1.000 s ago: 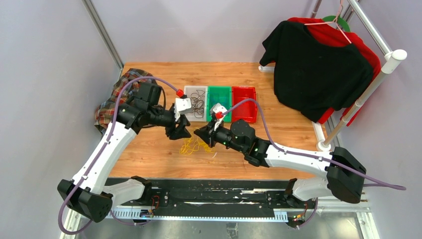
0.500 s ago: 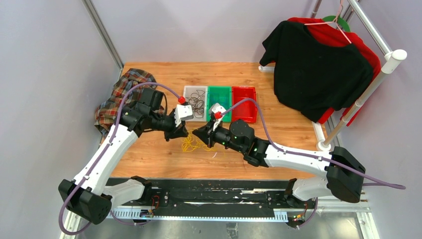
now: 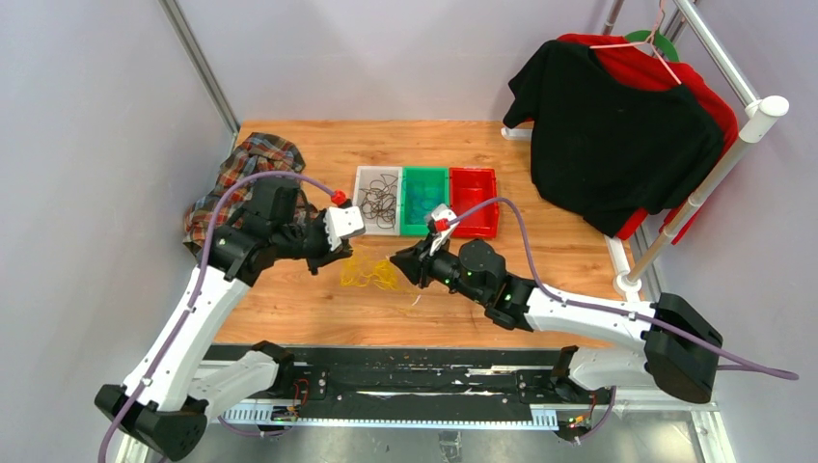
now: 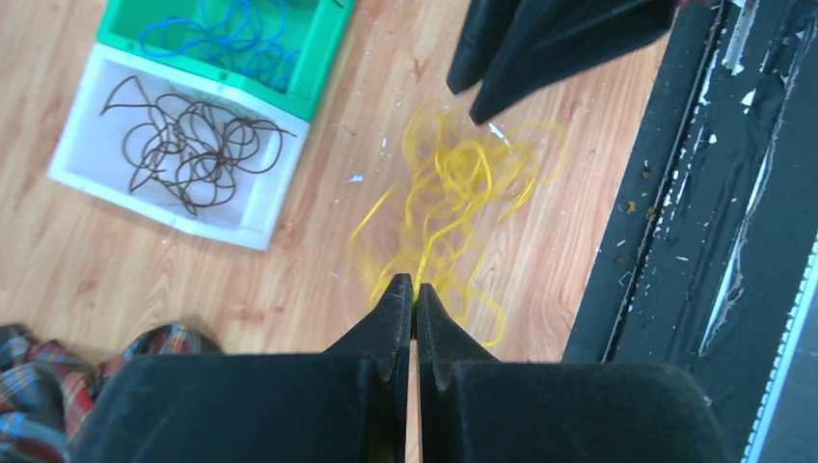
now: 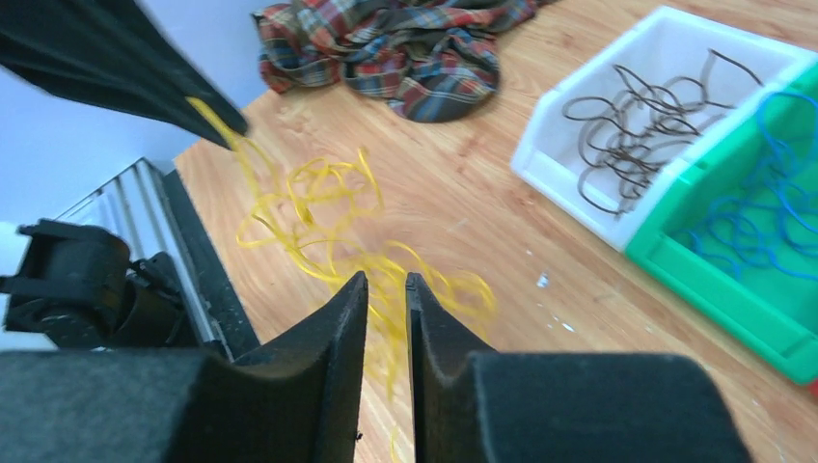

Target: Untangle the cables

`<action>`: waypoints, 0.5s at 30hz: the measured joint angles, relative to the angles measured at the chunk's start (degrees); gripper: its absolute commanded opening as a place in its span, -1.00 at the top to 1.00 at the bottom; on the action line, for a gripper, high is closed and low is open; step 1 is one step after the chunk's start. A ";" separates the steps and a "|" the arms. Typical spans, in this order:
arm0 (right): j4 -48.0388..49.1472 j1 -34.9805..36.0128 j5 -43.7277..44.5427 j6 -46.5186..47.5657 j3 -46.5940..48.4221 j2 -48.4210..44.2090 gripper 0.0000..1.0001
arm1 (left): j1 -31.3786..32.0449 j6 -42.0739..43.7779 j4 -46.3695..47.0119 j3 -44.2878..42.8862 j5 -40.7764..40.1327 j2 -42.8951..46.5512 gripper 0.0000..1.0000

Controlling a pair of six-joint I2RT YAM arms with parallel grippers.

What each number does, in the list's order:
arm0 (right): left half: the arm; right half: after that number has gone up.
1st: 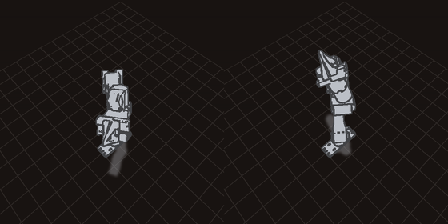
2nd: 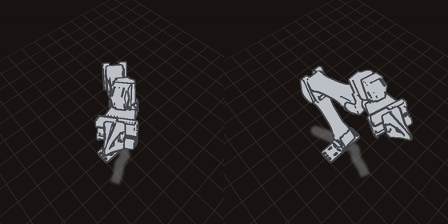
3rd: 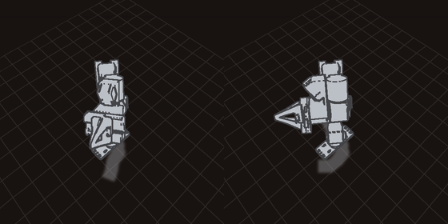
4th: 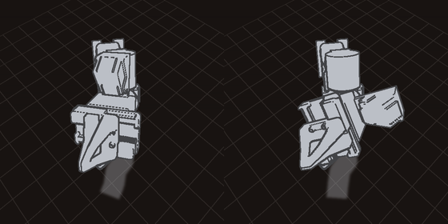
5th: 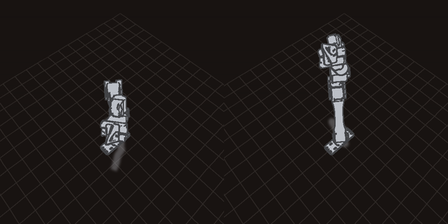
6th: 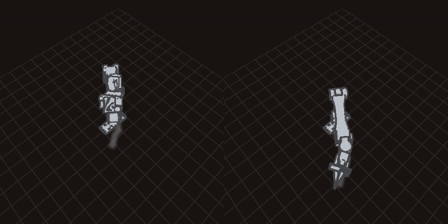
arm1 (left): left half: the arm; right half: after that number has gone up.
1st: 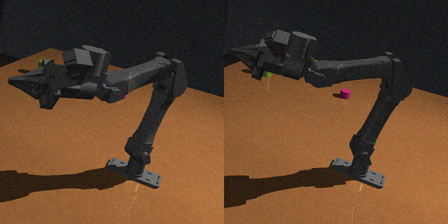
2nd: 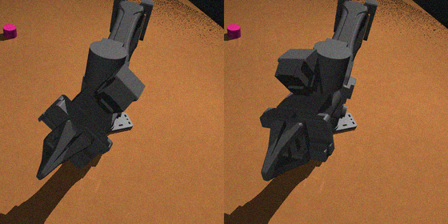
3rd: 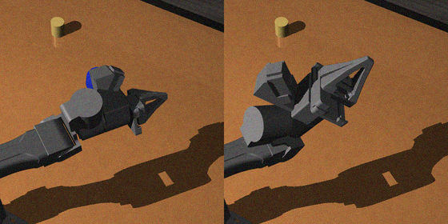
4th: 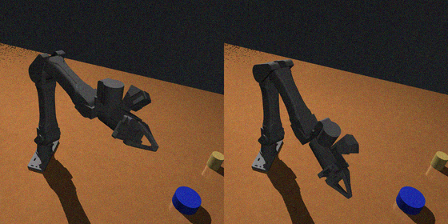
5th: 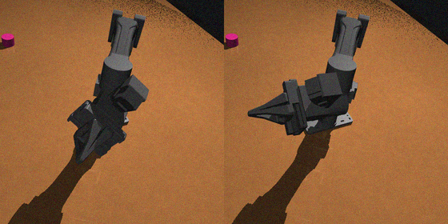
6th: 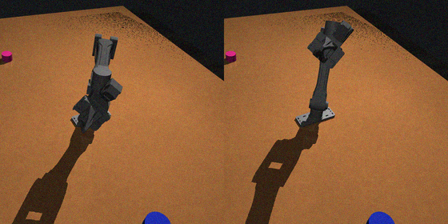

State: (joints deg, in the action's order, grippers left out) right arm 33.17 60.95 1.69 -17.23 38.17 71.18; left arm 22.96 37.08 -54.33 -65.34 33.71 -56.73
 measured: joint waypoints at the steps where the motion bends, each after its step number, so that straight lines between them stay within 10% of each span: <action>1: -0.35 -0.46 0.46 -0.24 -0.50 -0.48 0.47 | 0.00 -0.02 0.00 0.00 -0.52 0.74 0.99; 6: -2.16 -1.55 2.60 -0.79 -0.83 -1.03 0.40 | 0.00 -1.16 -0.02 -0.04 -1.14 2.95 0.99; 15: -4.31 -1.05 3.76 2.14 0.35 -1.62 -0.31 | 0.00 -4.59 -0.17 -1.90 0.15 2.95 0.99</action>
State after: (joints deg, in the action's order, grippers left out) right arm 28.86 59.90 5.45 -15.09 38.52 69.56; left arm 22.96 32.49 -54.50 -67.24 33.87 -53.78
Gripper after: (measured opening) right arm 0.616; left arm 0.018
